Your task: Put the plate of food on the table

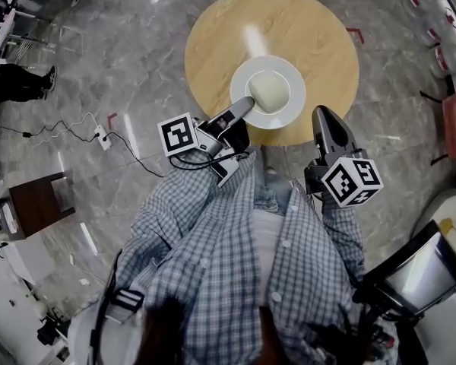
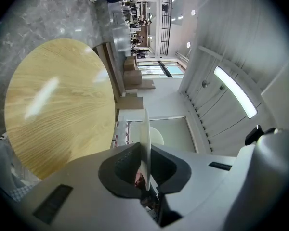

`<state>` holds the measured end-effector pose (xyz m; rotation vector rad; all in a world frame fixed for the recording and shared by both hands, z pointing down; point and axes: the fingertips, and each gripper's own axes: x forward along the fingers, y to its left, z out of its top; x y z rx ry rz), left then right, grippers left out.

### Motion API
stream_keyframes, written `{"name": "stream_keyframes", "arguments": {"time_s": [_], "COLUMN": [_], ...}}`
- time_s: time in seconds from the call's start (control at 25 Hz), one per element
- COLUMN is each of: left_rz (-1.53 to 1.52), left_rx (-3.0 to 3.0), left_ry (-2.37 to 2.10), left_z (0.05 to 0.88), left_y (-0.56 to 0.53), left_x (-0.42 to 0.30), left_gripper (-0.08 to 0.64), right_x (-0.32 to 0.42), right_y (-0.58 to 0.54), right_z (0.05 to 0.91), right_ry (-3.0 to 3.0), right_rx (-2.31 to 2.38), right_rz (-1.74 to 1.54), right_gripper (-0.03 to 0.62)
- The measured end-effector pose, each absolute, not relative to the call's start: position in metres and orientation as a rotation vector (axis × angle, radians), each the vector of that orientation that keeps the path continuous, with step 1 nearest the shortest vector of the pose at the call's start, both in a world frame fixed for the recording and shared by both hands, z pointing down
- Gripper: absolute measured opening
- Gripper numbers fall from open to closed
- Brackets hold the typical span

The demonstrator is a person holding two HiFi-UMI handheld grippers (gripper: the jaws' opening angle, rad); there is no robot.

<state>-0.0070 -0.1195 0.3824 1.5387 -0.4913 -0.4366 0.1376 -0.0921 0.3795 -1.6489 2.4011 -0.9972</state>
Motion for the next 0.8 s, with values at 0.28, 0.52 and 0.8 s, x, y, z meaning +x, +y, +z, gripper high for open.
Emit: {"name": "stream_keyframes", "arguments": {"time_s": [0.28,0.52,0.8], "left_rz": [-0.437,-0.422,-0.399], "left_rx": [1.545,1.537,1.535], "left_ry": [-0.460,-0.442,-0.444], "left_z": [0.393,0.397,0.394], "left_y": [-0.177,-0.181,-0.185], "left_x": [-0.021,-0.015,-0.004], "left_gripper": [0.026,0.026,0.026], "right_x": [0.113,0.107,0.104], "right_y": [-0.144,-0.148,-0.151], "right_z": [0.390,0.390,0.385], "right_ry": [2.196,2.102,2.108], "right_rx": [-1.522,-1.422,-1.373], "right_rz": [-1.209,-1.319,-1.412], "right_gripper": [0.039,0.072,0.072]}}
